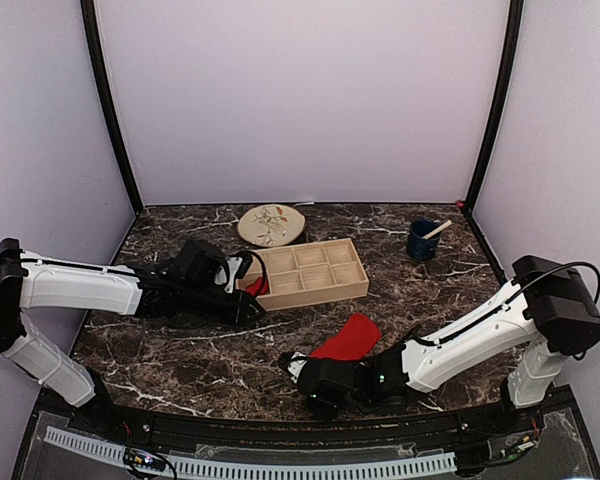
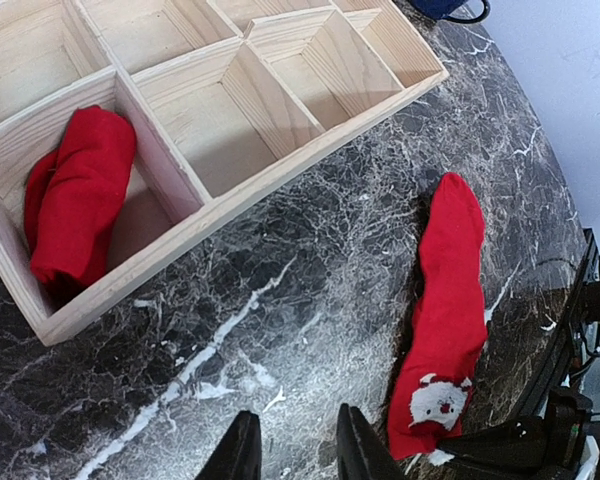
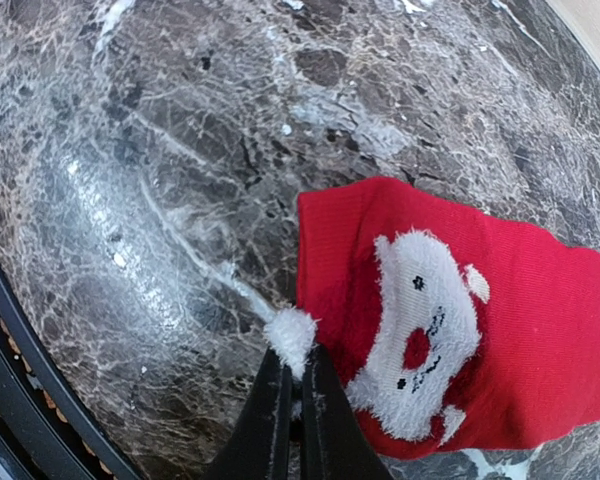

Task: Roll the socks
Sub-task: Roll the sock at the center of the board.

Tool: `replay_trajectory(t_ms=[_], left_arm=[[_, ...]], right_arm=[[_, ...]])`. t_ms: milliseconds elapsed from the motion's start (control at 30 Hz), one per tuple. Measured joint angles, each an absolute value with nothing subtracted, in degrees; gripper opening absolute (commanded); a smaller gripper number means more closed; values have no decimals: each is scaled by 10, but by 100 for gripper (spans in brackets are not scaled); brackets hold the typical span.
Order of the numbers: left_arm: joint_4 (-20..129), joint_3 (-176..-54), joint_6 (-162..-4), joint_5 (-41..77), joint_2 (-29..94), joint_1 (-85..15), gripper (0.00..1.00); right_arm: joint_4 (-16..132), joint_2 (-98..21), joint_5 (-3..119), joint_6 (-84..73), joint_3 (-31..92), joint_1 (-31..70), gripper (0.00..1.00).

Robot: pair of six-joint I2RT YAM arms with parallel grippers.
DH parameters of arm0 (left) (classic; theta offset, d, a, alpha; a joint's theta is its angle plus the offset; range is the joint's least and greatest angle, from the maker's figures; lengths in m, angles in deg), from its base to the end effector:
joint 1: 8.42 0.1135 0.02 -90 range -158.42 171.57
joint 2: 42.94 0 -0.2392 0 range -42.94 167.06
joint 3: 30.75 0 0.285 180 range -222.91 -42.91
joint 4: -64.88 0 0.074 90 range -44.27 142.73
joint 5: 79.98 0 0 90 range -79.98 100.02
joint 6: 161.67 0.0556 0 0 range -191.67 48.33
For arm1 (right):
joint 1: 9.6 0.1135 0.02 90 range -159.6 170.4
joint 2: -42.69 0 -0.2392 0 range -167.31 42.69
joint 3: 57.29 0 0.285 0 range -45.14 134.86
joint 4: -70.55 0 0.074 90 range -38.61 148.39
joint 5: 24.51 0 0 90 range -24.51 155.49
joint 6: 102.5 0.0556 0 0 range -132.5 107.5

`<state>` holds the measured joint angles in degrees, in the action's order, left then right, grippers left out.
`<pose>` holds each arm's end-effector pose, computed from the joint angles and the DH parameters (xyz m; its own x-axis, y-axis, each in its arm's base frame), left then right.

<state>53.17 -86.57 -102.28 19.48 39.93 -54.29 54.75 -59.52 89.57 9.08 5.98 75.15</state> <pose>0.2334 -0.2537 0.1406 -0.7811 0.0839 -0.6187 0.4642 0.7408 -0.4856 0.0559 0.3607 0.0663 -0.3959 -0.6391 -0.6594 -0.7979 0.5949 -0.0975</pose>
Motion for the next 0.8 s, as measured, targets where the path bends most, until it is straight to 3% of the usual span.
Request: replay_trajectory(t_ms=[800], left_arm=[[569,-876,-962,231,446,-600,30]], right_arm=[[738,-449,615,316,-129,578,0]])
